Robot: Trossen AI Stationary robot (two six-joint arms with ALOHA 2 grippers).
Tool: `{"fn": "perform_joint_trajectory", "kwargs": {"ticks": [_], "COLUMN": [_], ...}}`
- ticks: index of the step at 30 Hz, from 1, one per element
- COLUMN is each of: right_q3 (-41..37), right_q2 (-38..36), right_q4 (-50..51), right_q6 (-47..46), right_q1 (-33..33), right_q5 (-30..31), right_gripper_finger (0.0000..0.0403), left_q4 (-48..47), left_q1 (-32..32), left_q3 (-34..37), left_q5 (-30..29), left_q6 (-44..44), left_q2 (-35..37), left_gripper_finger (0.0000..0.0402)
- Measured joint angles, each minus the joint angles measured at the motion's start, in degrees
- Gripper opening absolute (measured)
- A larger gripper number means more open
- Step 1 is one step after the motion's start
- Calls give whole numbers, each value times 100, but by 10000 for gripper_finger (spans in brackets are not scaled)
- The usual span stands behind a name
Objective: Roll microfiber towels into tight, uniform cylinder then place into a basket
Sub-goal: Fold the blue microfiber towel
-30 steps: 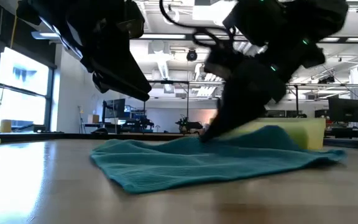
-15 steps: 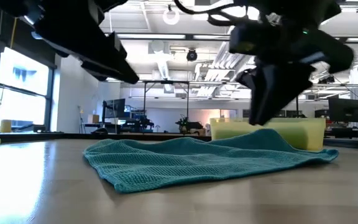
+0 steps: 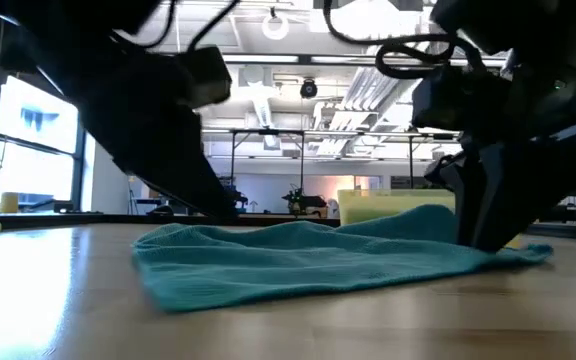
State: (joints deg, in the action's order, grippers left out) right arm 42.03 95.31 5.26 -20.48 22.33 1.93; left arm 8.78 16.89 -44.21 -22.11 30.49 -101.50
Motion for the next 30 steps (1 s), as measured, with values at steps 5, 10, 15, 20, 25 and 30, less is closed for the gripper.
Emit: {"fn": "perform_joint_trajectory", "kwargs": {"ticks": [5,10,15,20,25,30], "right_q3": [-281,-320,-315,-315,-315,-309], "right_q2": [56,113,97,-125,-668,-1075], "right_q4": [-826,-1404,-1924,-1820,-1237,-393], "right_q6": [-572,-764,-613,-305,0,279], "right_q1": [172,247,244,208,-36,-417], "right_q5": [-108,-264,-260,-255,-68,742], "right_gripper_finger": [91,91,91,91,91,91], "left_q4": [-283,-700,-727,-706,-260,-50], "left_q1": [-243,-545,-841,-782,-464,-74], "left_q3": [0,-4,-9,2,-6,-8], "left_q5": [0,-71,-101,124,850,859], "left_q6": [17,-381,-697,-863,-636,-293], "left_q2": [-104,-93,-89,141,331,203], "left_gripper_finger": [152,152,152,150,143,136]}}
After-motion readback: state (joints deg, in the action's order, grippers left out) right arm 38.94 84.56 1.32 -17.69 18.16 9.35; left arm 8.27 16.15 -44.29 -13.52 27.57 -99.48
